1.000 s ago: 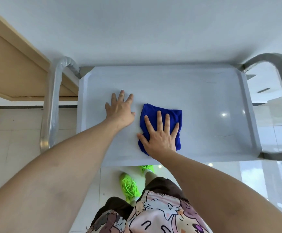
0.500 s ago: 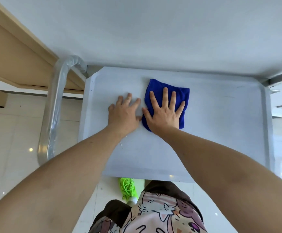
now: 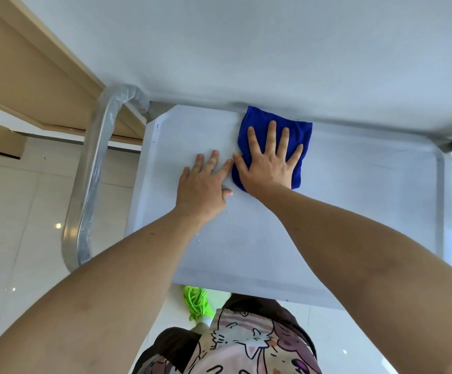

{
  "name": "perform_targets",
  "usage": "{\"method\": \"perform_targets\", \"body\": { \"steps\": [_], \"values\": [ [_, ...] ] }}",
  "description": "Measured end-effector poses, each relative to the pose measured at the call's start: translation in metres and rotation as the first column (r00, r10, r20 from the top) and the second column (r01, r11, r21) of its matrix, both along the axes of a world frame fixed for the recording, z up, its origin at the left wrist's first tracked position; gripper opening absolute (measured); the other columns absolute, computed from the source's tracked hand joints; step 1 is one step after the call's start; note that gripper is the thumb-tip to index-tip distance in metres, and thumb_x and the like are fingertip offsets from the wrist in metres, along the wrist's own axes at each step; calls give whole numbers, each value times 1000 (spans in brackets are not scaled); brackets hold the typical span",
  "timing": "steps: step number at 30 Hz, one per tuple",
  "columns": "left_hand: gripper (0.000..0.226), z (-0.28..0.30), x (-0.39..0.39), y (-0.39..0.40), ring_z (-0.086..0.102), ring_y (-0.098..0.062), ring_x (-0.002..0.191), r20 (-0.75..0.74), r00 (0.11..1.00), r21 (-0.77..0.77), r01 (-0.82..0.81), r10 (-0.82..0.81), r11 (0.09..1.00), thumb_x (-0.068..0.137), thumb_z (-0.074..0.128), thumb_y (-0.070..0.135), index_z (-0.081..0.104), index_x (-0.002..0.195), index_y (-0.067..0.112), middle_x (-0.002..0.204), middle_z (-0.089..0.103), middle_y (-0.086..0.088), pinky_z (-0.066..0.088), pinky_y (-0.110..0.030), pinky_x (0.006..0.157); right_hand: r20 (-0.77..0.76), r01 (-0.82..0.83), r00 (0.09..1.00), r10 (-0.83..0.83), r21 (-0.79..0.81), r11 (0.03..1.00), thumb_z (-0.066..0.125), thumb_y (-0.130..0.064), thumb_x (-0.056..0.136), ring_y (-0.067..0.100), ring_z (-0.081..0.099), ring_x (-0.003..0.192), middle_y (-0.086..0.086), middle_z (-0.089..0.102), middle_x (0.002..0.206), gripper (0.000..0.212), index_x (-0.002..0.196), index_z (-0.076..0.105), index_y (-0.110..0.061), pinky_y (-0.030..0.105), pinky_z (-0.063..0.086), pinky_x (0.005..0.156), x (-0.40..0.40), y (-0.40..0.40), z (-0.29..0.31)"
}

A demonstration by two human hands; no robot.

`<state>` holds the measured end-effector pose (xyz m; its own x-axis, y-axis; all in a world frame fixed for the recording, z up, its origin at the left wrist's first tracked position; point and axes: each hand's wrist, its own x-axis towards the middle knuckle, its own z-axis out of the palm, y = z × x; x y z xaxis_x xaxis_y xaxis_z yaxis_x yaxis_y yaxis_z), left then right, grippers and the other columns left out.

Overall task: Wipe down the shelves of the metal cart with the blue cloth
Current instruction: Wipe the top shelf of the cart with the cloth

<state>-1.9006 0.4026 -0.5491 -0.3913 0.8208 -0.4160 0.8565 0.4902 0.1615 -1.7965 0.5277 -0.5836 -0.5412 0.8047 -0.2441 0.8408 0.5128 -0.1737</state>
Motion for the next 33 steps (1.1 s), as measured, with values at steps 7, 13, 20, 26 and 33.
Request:
{"method": "perform_targets", "body": {
  "steps": [7, 13, 20, 26, 33],
  "values": [
    [71, 0, -4, 2, 2, -32, 150, 22, 999, -22, 41, -41, 999, 95, 45, 57, 10, 154, 37, 165, -2, -1, 19, -53, 118, 30, 20, 999, -19, -42, 999, 8, -72, 93, 33, -20, 150, 5, -13, 167, 72, 156, -6, -40, 66, -11, 114, 32, -49, 4],
    [72, 3, -5, 8, -7, -32, 150, 36, 998, -122, 57, -53, 991, 96, 42, 52, 2, 154, 37, 164, -12, 0, 13, -55, 119, 59, 63, 997, -57, -102, 993, 11, -70, 94, 32, -24, 149, 4, -18, 166, 71, 155, -10, -41, 64, -15, 114, 65, -125, 13],
    [72, 18, -6, 24, -6, -38, 148, 136, 990, -235, 63, -31, 970, 95, 45, 42, 7, 155, 29, 164, -11, -4, 20, -56, 116, 96, 91, 993, -73, -203, 975, 8, -73, 92, 30, -35, 144, 2, -30, 161, 73, 155, -14, -40, 62, -23, 111, 78, -220, 27],
    [66, 30, -18, -17, 5, -34, 149, 174, 985, -117, 29, -8, 993, 95, 45, 36, 18, 154, 25, 164, 7, -5, 26, -49, 115, 109, 3, 994, 21, -220, 975, 4, -69, 95, 32, -37, 143, 4, -31, 161, 70, 154, -17, -38, 63, -22, 111, 66, -279, 33],
    [65, 32, -55, -87, 4, -33, 149, 104, 991, -123, -74, 87, 990, 97, 45, 30, 15, 155, 25, 165, 4, -3, 28, -50, 115, 96, -29, 994, 48, -190, 981, -3, -67, 95, 32, -29, 147, 0, -24, 164, 63, 153, -14, -44, 64, -18, 112, 58, -284, 30]
  ]
}}
